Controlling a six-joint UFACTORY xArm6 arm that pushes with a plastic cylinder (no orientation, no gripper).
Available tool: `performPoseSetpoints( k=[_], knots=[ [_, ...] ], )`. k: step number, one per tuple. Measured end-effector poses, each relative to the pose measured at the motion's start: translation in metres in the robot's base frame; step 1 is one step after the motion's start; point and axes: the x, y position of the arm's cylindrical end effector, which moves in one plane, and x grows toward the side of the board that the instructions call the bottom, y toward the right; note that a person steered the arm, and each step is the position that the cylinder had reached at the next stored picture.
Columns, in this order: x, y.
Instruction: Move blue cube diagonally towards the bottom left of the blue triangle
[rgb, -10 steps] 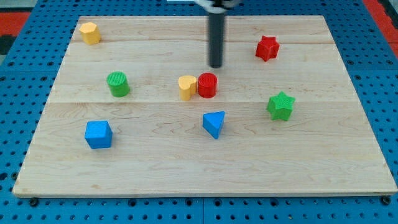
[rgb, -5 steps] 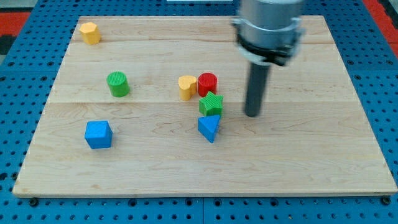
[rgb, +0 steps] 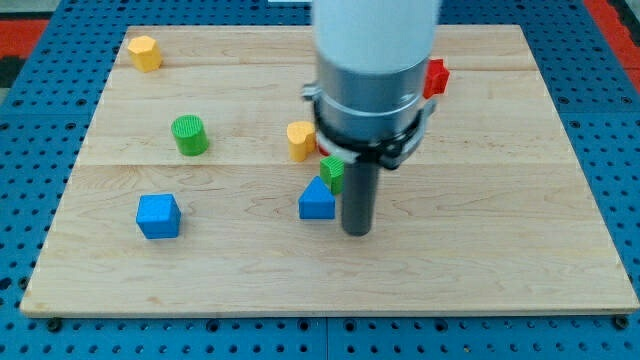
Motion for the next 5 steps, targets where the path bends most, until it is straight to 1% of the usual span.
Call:
performPoseSetpoints(
  k=[1,2,3,4,5],
  knots=[
    [0.000,-0.032],
    [-0.001,-0.077],
    [-0.011,-0.069],
    [-0.020,-0.074],
    [-0.029,-0.097]
  ],
)
